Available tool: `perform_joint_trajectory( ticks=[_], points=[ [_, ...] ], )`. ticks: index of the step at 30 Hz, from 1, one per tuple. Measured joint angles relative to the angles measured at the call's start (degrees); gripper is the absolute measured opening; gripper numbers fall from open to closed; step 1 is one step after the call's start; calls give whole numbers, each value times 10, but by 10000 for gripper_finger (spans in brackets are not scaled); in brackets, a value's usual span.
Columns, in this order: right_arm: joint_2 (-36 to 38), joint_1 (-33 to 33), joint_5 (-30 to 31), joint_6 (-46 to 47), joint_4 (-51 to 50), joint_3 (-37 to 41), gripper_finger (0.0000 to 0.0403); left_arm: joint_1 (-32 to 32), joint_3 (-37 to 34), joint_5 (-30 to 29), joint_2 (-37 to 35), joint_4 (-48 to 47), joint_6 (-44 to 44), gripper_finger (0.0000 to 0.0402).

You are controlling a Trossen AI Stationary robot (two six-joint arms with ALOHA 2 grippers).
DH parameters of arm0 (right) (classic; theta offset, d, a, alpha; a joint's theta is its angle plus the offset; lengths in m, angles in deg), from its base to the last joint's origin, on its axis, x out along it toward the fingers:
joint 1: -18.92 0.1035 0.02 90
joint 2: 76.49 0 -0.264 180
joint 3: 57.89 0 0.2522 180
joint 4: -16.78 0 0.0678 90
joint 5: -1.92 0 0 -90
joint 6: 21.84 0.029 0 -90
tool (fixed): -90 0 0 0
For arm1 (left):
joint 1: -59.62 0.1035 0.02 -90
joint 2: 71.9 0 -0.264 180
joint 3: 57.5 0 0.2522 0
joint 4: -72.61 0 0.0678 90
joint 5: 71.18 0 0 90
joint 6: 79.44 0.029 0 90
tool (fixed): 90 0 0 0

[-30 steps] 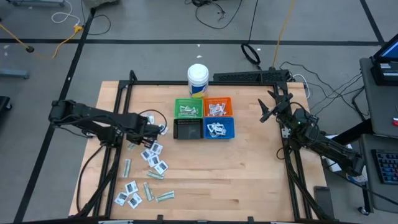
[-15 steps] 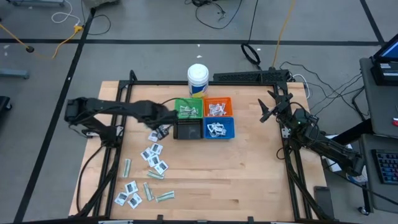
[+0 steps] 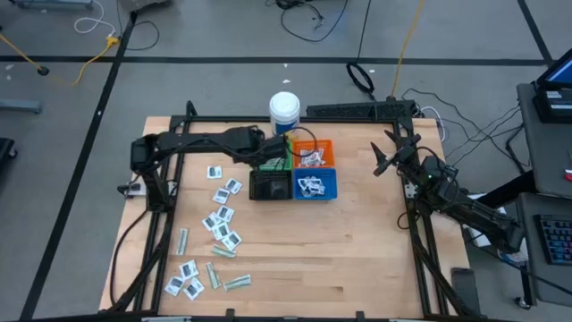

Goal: Pick & Place First Aid Supplies
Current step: Put the green bandage pad into the green basket

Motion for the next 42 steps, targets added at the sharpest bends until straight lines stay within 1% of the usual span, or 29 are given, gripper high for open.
perform_joint_trajectory(
  ticks=[5,12,16,20,23,25,32,34,37,42],
  points=[
    [0,0,0,0,0,0,279,4,1,0,41,64,31,0],
    [0,0,0,0,0,0,279,16,1,-13,95,118,81,0],
    [0,0,0,0,0,0,279,22,1,-13,103,124,88,2],
    [0,0,0,0,0,0,279,23,1,-13,102,126,70,18],
    [0,0,0,0,0,0,279,23,1,-24,102,126,70,40],
    [0,0,0,0,0,0,279,22,1,-31,102,127,75,62],
    [0,0,0,0,0,0,279,23,1,-45,96,116,78,167],
    [0,0,0,0,0,0,279,23,1,-44,84,99,54,193],
    [0,0,0,0,0,0,279,22,1,-41,65,65,-40,219],
    [0,0,0,0,0,0,279,22,1,0,34,3,-200,236]
  ],
)
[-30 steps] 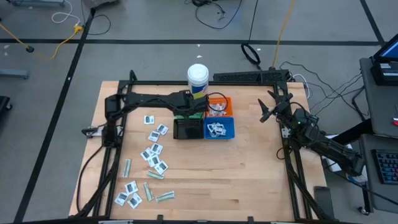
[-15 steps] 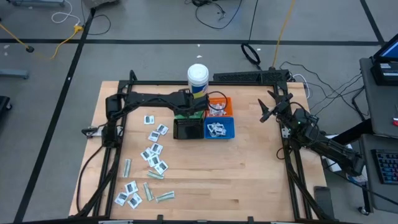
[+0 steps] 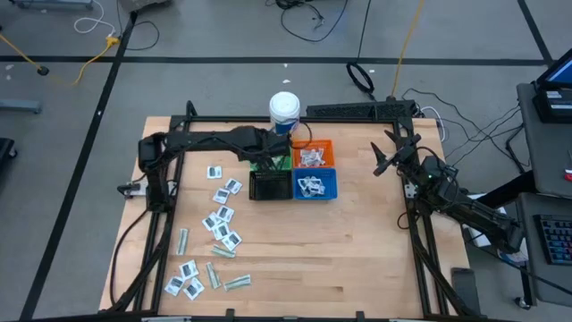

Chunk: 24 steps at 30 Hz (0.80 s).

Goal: Pick & Place First Aid Supplies
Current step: Put the green bandage pad into the green basket

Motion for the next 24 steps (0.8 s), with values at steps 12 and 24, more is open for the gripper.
perform_joint_trajectory(
  ticks=[12,24],
  points=[
    [0,0,0,0,0,0,279,-23,0,137,-61,-116,-369,237],
    [0,0,0,0,0,0,279,-126,-159,220,-154,-86,-556,237]
  ],
)
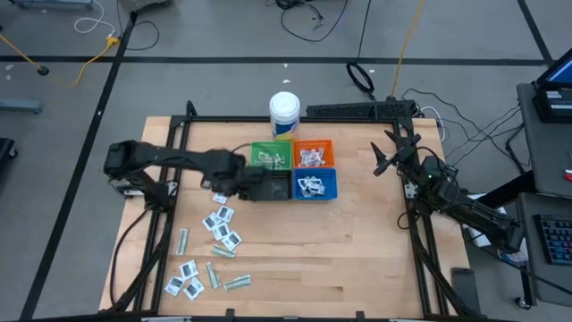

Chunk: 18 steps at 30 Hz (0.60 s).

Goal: Pick & Place First Aid Supplies
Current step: Put the green bandage pad into the green basket

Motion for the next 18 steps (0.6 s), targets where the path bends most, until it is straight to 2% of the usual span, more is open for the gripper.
perform_joint_trajectory(
  ticks=[10,18],
  points=[
    [0,0,0,0,0,0,279,-142,-119,52,-67,-2,-181,237],
    [0,0,0,0,0,0,279,-252,-158,66,-87,-2,-317,237]
  ],
)
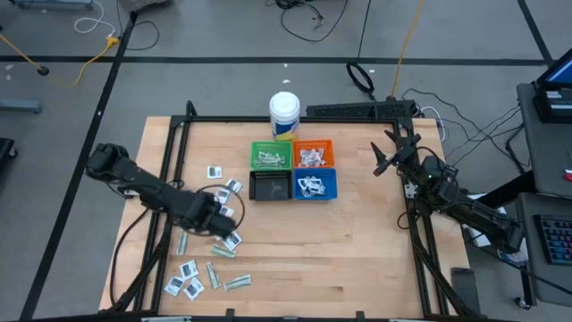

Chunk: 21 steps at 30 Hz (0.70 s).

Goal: Pick & Place First Aid Supplies
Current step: Put the green bandage pad into the green basket

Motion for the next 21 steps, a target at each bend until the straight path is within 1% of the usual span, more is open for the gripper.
perform_joint_trajectory(
  ticks=[3,8,11,17,21],
  points=[
    [0,0,0,0,0,0,279,-31,-8,12,-7,1,-39,237],
    [0,0,0,0,1,0,279,-57,-48,49,-5,23,-68,237],
    [0,0,0,0,0,0,279,-63,-73,66,1,48,-69,237],
    [0,0,0,0,0,0,279,-66,-119,71,14,73,-64,237],
    [0,0,0,0,0,0,279,-65,-142,84,28,72,-65,237]
  ],
)
